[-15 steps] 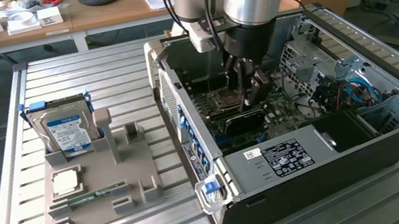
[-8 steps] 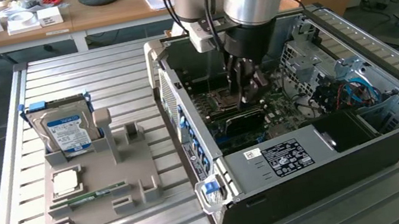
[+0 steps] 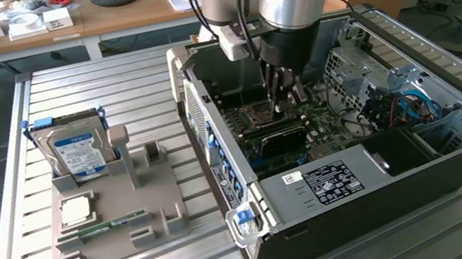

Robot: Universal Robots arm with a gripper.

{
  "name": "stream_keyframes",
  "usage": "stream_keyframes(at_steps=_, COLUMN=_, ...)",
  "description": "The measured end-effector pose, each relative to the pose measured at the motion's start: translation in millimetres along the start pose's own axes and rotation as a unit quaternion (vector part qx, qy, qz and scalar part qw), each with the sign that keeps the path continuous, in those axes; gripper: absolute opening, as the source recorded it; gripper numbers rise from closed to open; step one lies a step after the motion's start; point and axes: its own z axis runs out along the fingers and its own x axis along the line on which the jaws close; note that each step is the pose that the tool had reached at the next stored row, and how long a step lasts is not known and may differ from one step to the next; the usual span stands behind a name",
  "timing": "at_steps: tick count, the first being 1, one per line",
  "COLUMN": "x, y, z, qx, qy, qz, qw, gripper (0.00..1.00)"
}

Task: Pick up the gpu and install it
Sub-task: 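Press down on the gpu until it lock into place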

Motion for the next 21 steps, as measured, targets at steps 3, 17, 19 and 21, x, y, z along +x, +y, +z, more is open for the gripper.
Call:
stream_keyframes(at_steps=3, x=0.0, y=0.0, z=0.0, qx=0.0000, qy=0.0000, qz=0.000, qw=1.0000, gripper=0.11)
stream_keyframes(at_steps=17, x=0.0, y=0.0, z=0.9, qx=0.0000, qy=0.0000, qz=0.000, qw=1.0000, gripper=0.11)
stream_keyframes(at_steps=19, x=0.1, y=0.1, z=2.6, qx=0.0000, qy=0.0000, qz=0.000, qw=1.0000, gripper=0.11)
stream_keyframes(at_steps=21, x=-0.9, y=0.3, z=6.9, qx=0.0000, qy=0.0000, qz=0.000, qw=1.0000, gripper=0.11)
